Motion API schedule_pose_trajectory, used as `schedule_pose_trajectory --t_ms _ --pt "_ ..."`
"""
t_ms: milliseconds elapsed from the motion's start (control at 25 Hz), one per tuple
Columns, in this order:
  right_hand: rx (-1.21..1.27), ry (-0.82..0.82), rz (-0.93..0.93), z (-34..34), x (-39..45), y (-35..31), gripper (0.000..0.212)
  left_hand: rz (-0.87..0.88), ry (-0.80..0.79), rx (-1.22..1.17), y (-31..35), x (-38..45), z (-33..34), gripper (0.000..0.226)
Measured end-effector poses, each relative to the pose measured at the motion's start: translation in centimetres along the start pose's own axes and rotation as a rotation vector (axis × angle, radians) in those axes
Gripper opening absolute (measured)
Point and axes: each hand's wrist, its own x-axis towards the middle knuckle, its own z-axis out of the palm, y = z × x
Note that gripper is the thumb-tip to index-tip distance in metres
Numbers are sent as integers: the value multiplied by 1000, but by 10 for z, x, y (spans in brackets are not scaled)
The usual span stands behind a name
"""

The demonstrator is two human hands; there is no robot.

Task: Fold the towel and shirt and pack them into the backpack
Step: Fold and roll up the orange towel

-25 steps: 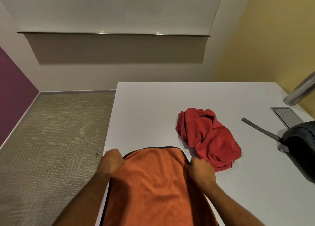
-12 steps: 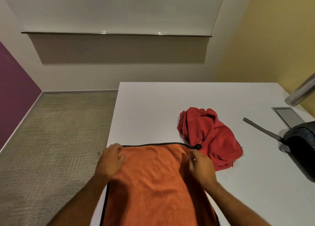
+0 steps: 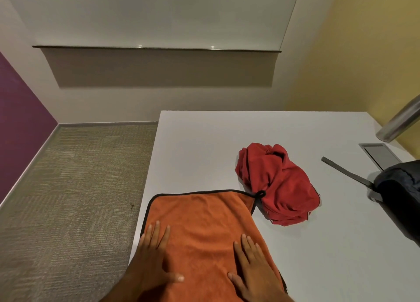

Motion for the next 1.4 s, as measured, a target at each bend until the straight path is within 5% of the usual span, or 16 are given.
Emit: schedule_pose_trajectory --t_ms 160,280,480,600,800,920,1040,1160,1240,1320,1400 --pt "-7 45 -60 4 -5 -10 93 16 1 -25 -2 -8 -6 166" --pt "156 107 -29 -6 -6 -20 72 -70 -167 -26 -11 -11 -3 155" --pt "804 435 558 -58 36 -15 11 -66 -99 -9 -10 -10 -5 161" --pt "947 277 780 -66 78 9 17 -42 -78 44 -7 -10 -7 167" --pt "1246 191 828 -54 116 23 28 -9 -86 1 -21 -1 14 153" --pt "1249 200 862 -45 127 31 28 -17 -124 34 -15 -9 -4 154" --pt "942 395 835 -53 122 27 9 -51 -107 -24 -2 -15 -17 158" --pt "773 456 623 -69 94 7 41 -74 -114 -4 -4 -14 -15 161" --pt "694 459 493 -61 73 0 39 -78 -103 -10 -4 -14 -13 162" --pt "584 390 381 -45 47 -2 34 -78 -96 -27 -3 -13 -13 162" --pt "466 252 251 -24 22 3 58 -78 -86 -32 -3 -12 -13 163"
